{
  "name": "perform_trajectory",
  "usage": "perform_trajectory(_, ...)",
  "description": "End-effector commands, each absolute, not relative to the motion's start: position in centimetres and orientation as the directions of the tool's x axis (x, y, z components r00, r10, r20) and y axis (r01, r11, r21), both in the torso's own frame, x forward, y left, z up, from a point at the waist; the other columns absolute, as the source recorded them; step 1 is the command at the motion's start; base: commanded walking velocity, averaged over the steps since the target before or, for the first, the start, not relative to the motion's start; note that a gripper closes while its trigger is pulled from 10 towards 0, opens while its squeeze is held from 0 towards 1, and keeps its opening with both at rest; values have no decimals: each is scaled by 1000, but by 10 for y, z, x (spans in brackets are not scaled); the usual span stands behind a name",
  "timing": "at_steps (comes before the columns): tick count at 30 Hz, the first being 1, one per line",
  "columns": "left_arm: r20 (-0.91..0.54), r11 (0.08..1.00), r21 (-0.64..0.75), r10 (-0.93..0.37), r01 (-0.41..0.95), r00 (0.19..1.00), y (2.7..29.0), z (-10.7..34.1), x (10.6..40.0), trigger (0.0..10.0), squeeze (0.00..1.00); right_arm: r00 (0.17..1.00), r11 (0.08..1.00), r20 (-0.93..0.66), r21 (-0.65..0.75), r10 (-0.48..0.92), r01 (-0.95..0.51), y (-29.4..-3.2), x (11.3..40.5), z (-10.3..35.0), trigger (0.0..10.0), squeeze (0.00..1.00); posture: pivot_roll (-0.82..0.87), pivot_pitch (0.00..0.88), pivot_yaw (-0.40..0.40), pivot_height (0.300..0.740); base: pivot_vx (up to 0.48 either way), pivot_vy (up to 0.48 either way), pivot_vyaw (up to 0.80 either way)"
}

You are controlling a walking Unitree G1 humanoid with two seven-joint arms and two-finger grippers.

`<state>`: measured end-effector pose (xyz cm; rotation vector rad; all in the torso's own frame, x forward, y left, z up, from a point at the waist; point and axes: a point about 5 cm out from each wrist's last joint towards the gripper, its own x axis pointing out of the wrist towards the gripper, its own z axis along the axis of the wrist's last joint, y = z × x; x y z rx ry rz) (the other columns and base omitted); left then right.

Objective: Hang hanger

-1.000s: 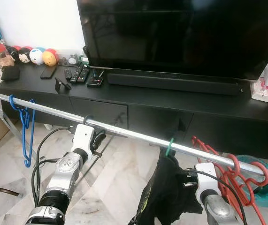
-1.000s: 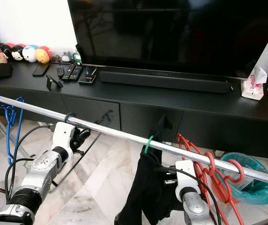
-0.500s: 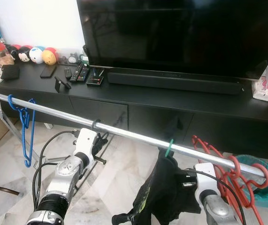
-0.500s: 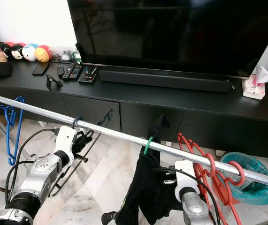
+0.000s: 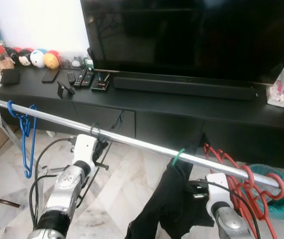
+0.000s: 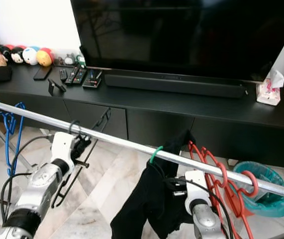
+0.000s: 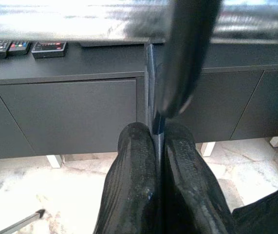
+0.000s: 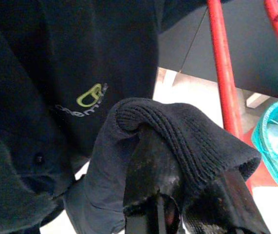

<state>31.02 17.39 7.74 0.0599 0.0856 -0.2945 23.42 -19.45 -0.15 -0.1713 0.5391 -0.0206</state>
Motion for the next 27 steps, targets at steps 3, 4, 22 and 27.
perform_trajectory(3,-63,958,38,-282,285,957,176,82,302,10000,0,871,985,-488,-170,-60,-27,-193,237,3,10000,0,-28,0,22,740,0,0,0)
perform_trajectory(4,-63,958,38,-282,285,957,176,82,302,10000,0,871,985,-488,-170,-60,-27,-193,237,3,10000,0,-28,0,22,740,0,0,0)
perform_trajectory(22,-196,970,30,-230,241,953,187,48,259,10000,0,877,984,-476,-176,-64,-23,-196,237,5,10000,0,-33,0,17,740,0,0,0)
perform_trajectory(27,-195,971,26,-229,239,954,186,49,261,10000,0,880,984,-470,-178,-70,-17,-197,238,6,10000,0,-32,0,20,740,0,0,0)
